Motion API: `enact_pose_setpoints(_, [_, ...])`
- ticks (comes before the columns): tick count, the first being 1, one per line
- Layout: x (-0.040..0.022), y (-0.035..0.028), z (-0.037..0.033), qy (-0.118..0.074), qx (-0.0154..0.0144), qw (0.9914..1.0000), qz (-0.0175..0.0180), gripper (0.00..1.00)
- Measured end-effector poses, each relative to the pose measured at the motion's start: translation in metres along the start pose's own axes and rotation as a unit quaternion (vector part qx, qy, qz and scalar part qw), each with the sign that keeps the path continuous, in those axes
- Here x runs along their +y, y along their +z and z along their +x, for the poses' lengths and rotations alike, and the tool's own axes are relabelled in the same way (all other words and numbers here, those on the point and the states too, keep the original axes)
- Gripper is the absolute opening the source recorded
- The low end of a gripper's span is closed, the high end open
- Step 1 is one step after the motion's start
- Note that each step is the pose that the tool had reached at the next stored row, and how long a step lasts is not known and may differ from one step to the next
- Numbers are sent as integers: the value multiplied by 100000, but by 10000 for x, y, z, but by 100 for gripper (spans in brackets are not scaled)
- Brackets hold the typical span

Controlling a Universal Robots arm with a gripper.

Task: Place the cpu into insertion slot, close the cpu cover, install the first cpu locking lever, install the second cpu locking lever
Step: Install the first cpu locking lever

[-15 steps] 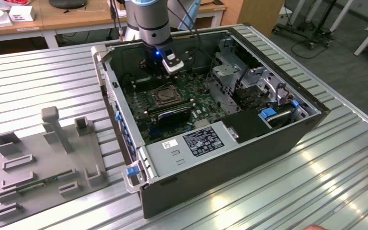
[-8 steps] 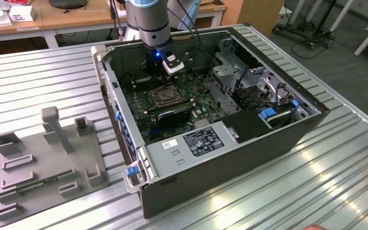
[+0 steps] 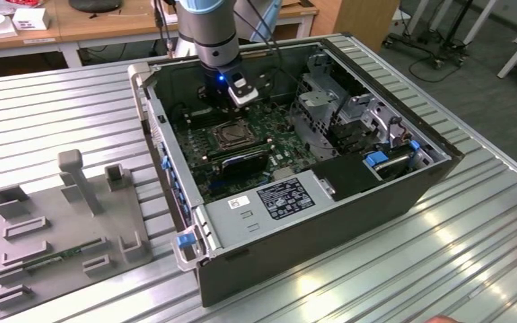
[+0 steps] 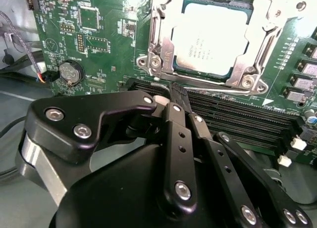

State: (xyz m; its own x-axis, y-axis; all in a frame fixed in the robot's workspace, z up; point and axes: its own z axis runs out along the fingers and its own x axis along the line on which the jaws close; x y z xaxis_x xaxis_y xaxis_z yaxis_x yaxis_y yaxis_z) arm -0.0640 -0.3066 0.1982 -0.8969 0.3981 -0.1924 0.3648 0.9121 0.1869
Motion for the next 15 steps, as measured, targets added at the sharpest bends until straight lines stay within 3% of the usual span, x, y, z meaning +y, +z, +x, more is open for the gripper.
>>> enact_pose_setpoints(8, [-38,8,2,141,-521,99998,-178,10])
enact_pose_setpoints(15, [-62,25,18,265,-1188,99992,-410,10])
